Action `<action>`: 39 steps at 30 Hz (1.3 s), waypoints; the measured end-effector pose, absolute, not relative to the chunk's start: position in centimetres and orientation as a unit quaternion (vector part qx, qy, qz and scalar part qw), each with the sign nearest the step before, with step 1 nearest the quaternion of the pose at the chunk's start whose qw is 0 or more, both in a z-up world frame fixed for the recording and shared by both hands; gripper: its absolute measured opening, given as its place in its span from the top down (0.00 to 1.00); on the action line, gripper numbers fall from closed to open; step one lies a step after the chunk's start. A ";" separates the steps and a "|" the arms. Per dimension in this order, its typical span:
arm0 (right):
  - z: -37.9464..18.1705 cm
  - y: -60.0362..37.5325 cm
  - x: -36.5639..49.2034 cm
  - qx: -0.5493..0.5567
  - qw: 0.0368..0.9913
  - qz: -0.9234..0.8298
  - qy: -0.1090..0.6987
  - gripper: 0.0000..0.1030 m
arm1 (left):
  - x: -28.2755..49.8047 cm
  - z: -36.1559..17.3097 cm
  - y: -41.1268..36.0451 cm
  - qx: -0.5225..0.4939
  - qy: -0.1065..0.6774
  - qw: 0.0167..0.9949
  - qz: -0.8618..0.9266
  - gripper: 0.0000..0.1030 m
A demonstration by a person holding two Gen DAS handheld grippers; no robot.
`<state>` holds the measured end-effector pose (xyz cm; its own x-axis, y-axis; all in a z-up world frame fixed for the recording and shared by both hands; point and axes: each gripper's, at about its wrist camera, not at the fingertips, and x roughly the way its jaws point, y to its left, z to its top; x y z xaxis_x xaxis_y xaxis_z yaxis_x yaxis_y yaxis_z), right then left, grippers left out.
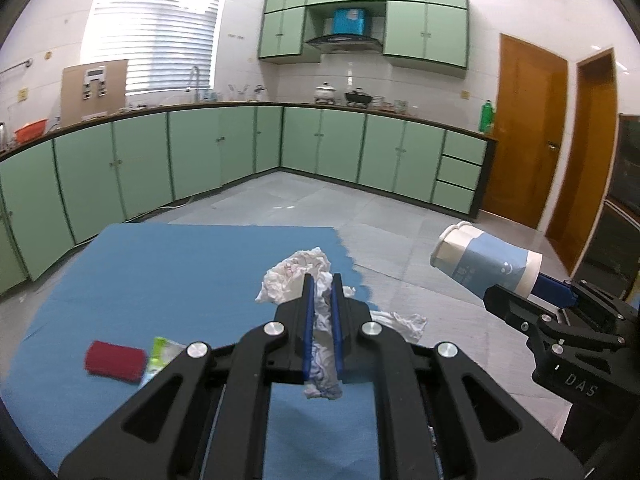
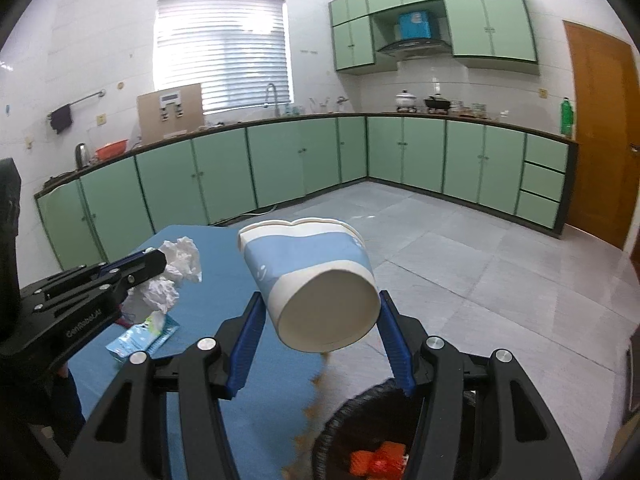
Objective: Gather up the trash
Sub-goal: 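Carry the tissue and white-and-blue paper cup with both grippers over the bin, then open both grippers to drop the tissue and cup into the bin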
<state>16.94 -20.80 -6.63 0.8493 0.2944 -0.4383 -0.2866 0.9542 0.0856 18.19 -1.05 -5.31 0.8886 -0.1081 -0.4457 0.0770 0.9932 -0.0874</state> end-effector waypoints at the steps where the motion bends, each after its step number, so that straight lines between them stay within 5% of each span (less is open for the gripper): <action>1: -6.6 -21.3 16.8 0.009 0.962 0.146 0.229 0.46 | 18.2 -5.4 -1.8 -0.032 0.231 0.971 -0.056 0.93; 39: -13.9 -35.6 14.7 0.053 0.950 0.013 0.309 0.46 | 20.0 -13.8 -17.5 0.009 0.309 0.930 -0.201 0.93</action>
